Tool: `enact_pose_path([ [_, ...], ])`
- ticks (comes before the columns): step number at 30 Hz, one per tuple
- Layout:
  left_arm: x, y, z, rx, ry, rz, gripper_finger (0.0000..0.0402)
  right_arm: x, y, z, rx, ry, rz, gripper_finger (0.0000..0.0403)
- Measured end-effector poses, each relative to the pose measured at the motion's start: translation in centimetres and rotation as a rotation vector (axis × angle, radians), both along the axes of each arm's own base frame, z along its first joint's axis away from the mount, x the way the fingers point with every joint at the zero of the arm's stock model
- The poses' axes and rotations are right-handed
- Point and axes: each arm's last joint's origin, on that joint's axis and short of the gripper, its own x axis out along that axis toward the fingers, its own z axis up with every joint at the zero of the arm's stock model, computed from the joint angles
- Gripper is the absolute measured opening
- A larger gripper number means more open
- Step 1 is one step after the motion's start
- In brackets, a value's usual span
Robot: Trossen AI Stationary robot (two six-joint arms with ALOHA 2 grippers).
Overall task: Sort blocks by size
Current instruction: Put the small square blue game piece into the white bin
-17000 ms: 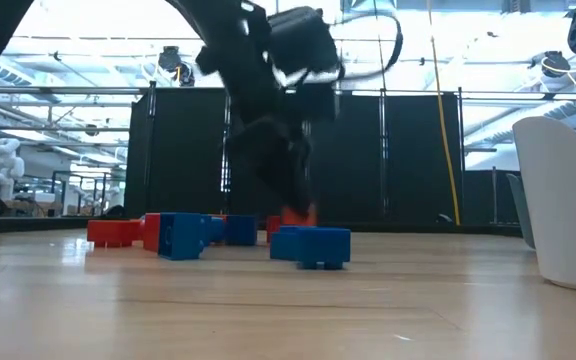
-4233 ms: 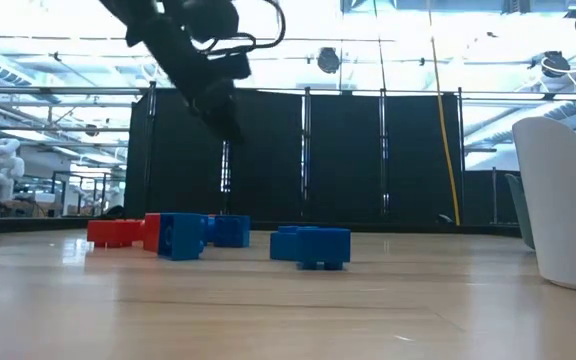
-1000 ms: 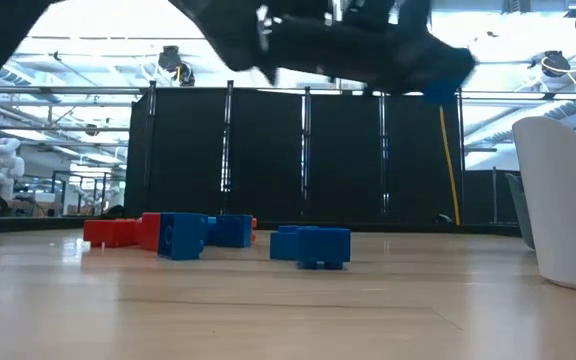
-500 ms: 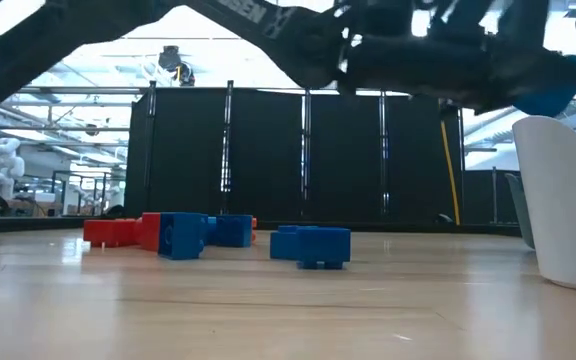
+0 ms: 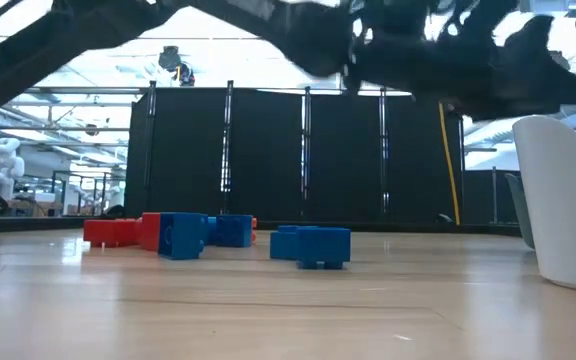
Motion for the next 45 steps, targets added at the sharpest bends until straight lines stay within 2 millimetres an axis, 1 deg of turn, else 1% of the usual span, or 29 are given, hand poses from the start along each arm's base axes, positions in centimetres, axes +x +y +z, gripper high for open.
enact_pose_path([
  [3, -1.7, -0.3, 2.7, 0.040, 0.160, -0.079, 0.0263, 0.0, 0.0, 0.0, 0.002, 0.004, 0.002, 0.0171],
  [4, -2.5, -0.6, 3.8, 0.064, 0.217, -0.107, 0.0263, 0.0, 0.0, 0.0, 0.002, 0.004, 0.002, 0.0171],
  [6, -4.3, -1.4, 5.3, 0.127, 0.333, -0.162, 0.0264, 0.0, 0.0, 0.0, 0.000, 0.004, 0.003, 0.0171],
  [9, -7.1, -2.6, 6.2, 0.195, 0.540, -0.234, 0.0264, 0.0, 0.0, 0.0, -0.017, 0.004, 0.010, 0.0171],
  [11, -8.9, -3.0, 6.3, 0.224, 0.675, -0.264, 0.0264, 0.0, 0.0, 0.0, -0.027, 0.005, 0.014, 0.0171],
  [12, -9.7, -3.0, 6.4, 0.245, 0.726, -0.247, 0.0264, 0.0, 0.0, 0.0, -0.029, 0.005, 0.014, 0.0171],
  [14, -11.1, -2.1, 5.6, 0.266, 0.849, -0.173, 0.0265, 0.0, 0.0, 0.0, -0.038, 0.005, 0.016, 0.0171],
  [15, -11.7, -1.4, 4.9, 0.248, 0.893, -0.129, 0.0265, 0.0, 0.0, 0.0, -0.044, 0.005, 0.018, 0.0171],
  [18, -13.8, 1.0, 3.1, 0.186, 0.961, -0.007, 0.0265, 0.0, 0.0, 0.0, -0.050, 0.003, 0.021, 0.0171],
  [19, -14.7, 1.7, 2.7, 0.183, 0.960, 0.047, 0.0265, 0.0, 0.0, 0.0, -0.050, 0.002, 0.020, 0.0171],
  [21, -16.4, 3.0, 2.8, 0.196, 0.892, 0.183, 0.0265, 0.0, 0.0, 0.0, -0.050, 0.003, 0.020, 0.0171],
  [23, -18.6, 4.0, 2.4, 0.230, 0.860, 0.318, 0.0265, 0.0, 0.0, 0.0, -0.051, 0.003, 0.021, 0.0171],
  [25, -20.6, 4.9, 1.9, 0.246, 0.839, 0.405, 0.0265, 0.0, 0.0, 0.0, -0.051, 0.005, 0.022, 0.0171],
  [27, -22.5, 5.6, 1.7, 0.208, 0.811, 0.465, 0.0265, 0.0, 0.0, 0.0, -0.053, 0.005, 0.022, 0.0171],
  [29, -23.8, 6.0, 1.4, 0.147, 0.785, 0.479, 0.0265, 0.0, 0.0, 0.0, -0.054, 0.003, 0.021, 0.0171],
  [31, -25.0, 6.4, 0.4, 0.134, 0.807, 0.493, 0.0265, 0.0, 0.0, 0.0, -0.055, 0.001, 0.020, 0.0171],
  [34, -25.6, 7.1, -0.8, 0.122, 0.799, 0.535, 0.0265, 0.0, 0.0, 0.0, -0.055, 0.000, 0.019, 0.0171],
  [37, -25.7, 7.4, -1.8, 0.071, 0.766, 0.511, 0.0265, 0.0, 0.0, 0.0, -0.041, -0.001, 0.013, 0.0171],
  [40, -26.4, 7.6, -3.4, 0.069, 0.815, 0.517, 0.0265, 0.0, 0.0, 0.0, -0.018, -0.002, 0.003, 0.0171],
  [43, -26.8, 8.1, -4.2, 0.037, 0.801, 0.552, 0.0265, 0.0, 0.0, 0.0, 0.007, -0.003, -0.005, 0.0171],
  [45, -27.2, 8.1, -4.8, 0.014, 0.826, 0.551, 0.0265, 0.0, 0.0, 0.0, 0.016, -0.002, -0.008, 0.0171],
])
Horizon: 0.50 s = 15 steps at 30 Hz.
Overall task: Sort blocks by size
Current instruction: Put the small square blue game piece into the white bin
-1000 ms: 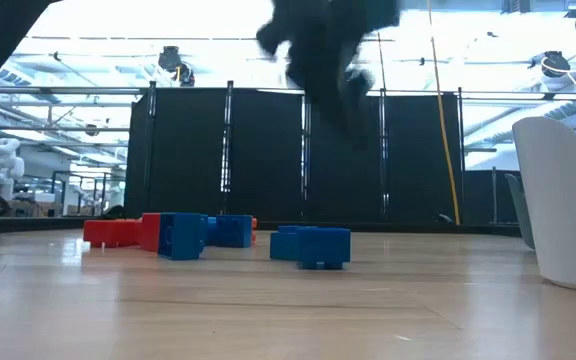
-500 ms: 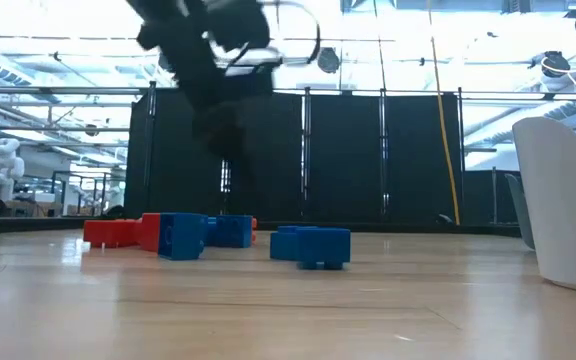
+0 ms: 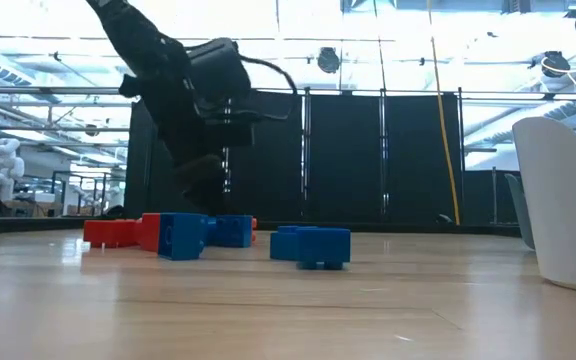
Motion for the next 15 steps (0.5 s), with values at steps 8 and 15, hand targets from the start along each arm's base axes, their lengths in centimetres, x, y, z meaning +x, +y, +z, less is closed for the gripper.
enact_pose_path([
  [8, -0.09, 0.09, -0.31, -0.017, -0.023, -0.022, 0.0226, 0.00, 0.00, 0.00, 0.003, -0.001, -0.002, 0.0171],
  [15, 0.19, 0.61, -0.21, -0.070, -0.064, -0.068, 0.0168, 0.01, 0.02, 0.01, 0.023, -0.002, -0.009, 0.0171],
])
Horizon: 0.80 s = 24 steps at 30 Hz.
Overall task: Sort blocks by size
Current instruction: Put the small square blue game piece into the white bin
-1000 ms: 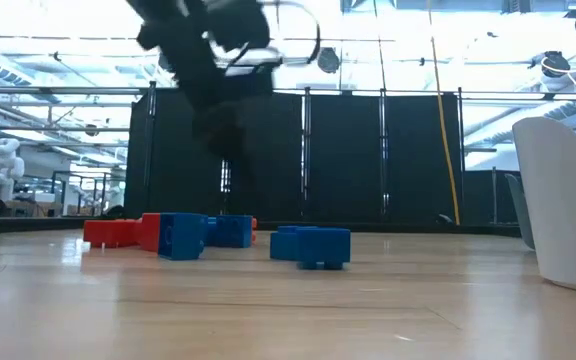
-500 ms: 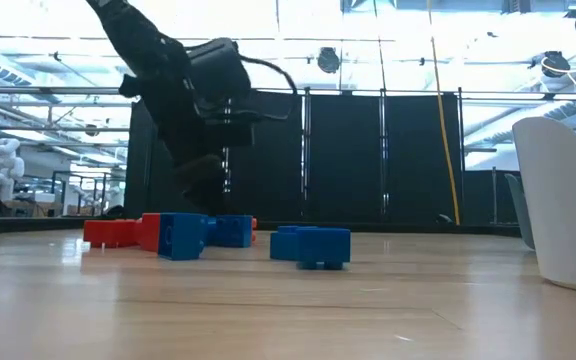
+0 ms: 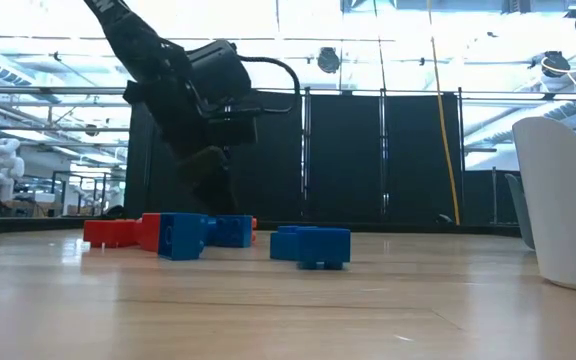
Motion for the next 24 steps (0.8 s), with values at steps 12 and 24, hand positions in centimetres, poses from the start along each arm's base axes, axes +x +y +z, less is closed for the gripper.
enact_pose_path([
  [12, 0.0, -0.1, -0.4, -0.049, 0.013, 0.028, 0.0098, 0.0, 0.0, 0.0, 0.012, -0.003, -0.006, 0.0171],
  [24, 4.7, -3.4, 5.7, -0.028, -0.296, -0.095, 0.0098, 0.0, 0.0, 0.0, 0.012, -0.003, -0.005, 0.0171],
])
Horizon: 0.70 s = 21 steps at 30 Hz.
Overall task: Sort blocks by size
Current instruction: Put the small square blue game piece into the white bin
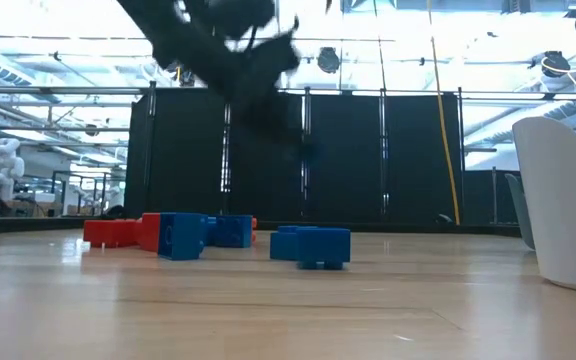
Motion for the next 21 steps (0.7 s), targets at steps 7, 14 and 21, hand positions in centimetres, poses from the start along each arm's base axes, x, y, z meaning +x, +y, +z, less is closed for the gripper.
enact_pose_path([
  [7, 2.2, -5.8, 4.1, -0.034, -0.474, -0.235, 0.0098, 0.0, 0.0, 0.0, -0.026, 0.000, 0.008, 0.0171],
  [14, 4.5, -10.3, 2.7, -0.035, -0.638, -0.349, 0.0098, 0.0, -0.1, 0.1, -0.042, -0.031, -0.008, 0.0171],
  [21, 9.9, -13.1, -0.3, -0.055, -0.542, -0.431, 0.0098, 0.0, -0.1, 0.1, -0.038, -0.043, -0.016, 0.0171],
])
